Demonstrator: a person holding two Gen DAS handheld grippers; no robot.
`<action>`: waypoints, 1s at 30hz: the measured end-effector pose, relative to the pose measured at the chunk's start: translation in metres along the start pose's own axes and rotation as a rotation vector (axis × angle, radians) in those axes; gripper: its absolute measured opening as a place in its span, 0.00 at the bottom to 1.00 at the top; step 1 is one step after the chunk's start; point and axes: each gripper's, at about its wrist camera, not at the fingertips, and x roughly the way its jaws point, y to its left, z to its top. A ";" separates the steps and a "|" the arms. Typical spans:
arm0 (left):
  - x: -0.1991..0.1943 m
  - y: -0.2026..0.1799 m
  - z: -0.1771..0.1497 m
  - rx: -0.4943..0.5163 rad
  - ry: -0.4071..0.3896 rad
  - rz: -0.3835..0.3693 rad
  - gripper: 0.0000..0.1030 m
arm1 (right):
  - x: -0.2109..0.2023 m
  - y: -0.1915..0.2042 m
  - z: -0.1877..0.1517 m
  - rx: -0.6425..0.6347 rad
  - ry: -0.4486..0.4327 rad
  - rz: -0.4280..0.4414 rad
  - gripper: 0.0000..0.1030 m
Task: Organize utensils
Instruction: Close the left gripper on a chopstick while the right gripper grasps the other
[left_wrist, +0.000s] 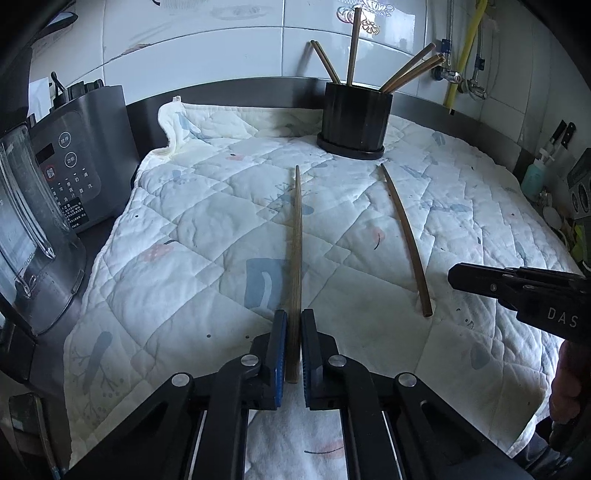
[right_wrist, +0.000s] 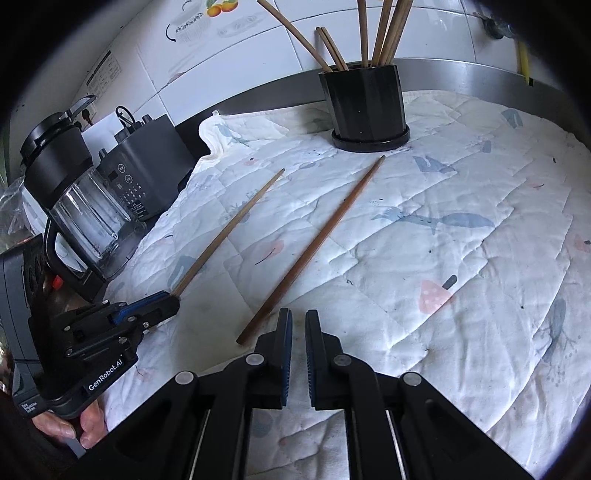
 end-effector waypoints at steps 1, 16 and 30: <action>-0.001 0.001 0.000 -0.003 -0.004 -0.002 0.06 | 0.001 0.002 0.000 0.006 0.000 0.003 0.10; -0.001 0.012 -0.001 -0.036 0.000 -0.053 0.06 | 0.026 0.020 0.011 0.078 -0.004 -0.081 0.21; -0.005 0.006 0.002 -0.066 -0.002 -0.093 0.06 | 0.004 0.004 0.007 -0.085 0.026 -0.152 0.09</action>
